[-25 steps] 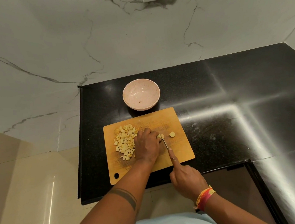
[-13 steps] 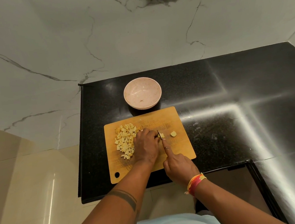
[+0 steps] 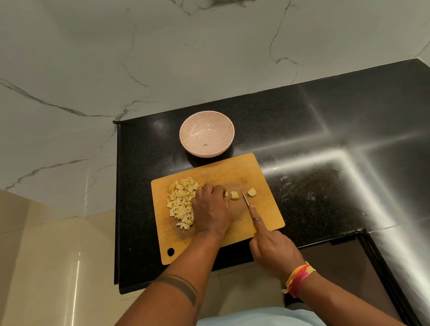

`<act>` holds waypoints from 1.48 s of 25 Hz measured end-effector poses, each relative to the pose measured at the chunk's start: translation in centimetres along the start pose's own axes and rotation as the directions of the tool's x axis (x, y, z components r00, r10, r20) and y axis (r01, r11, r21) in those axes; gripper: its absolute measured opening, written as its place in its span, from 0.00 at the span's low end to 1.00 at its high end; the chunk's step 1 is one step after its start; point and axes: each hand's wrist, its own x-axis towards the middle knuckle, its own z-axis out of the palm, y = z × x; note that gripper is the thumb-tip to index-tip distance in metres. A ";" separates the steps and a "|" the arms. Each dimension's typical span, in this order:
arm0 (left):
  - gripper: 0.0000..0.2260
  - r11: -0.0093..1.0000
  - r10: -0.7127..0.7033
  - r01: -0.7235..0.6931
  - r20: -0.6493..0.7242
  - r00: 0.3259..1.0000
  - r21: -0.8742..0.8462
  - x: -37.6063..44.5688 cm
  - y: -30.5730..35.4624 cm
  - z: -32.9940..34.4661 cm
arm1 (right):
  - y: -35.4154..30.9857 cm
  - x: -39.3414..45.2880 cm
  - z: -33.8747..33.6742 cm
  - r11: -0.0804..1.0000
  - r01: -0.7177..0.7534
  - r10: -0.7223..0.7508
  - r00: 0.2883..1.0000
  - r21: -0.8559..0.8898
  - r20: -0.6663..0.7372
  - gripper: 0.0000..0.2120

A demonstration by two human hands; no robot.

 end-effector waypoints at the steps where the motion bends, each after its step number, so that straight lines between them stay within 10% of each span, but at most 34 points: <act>1: 0.12 1.000 0.001 -0.001 -0.004 1.000 0.003 0.0 -0.3 0.0 | -0.3 0.2 0.1 1.000 -0.014 0.014 1.000 0.003 0.002 0.40; 12: 0.11 0.999 -0.034 0.034 -0.068 0.997 -0.005 0.1 -1.3 -1.6 | -2.6 1.8 -0.2 0.990 -0.001 0.006 1.000 0.139 -0.030 0.38; 21: 0.16 0.967 0.169 -0.103 0.286 0.943 -0.233 1.7 4.7 0.9 | 1.2 0.6 -2.0 0.980 -0.118 0.135 0.986 0.163 -0.098 0.35; 27: 0.04 0.951 0.203 -0.136 0.229 0.952 -0.278 2.0 4.0 0.9 | 1.0 1.0 -1.9 0.977 -0.108 0.123 0.990 0.185 -0.071 0.35; 37: 0.13 0.947 0.193 -0.139 0.166 0.967 -0.291 0.4 1.4 1.1 | 0.5 0.3 -1.0 0.982 -0.101 0.112 0.992 0.159 -0.061 0.36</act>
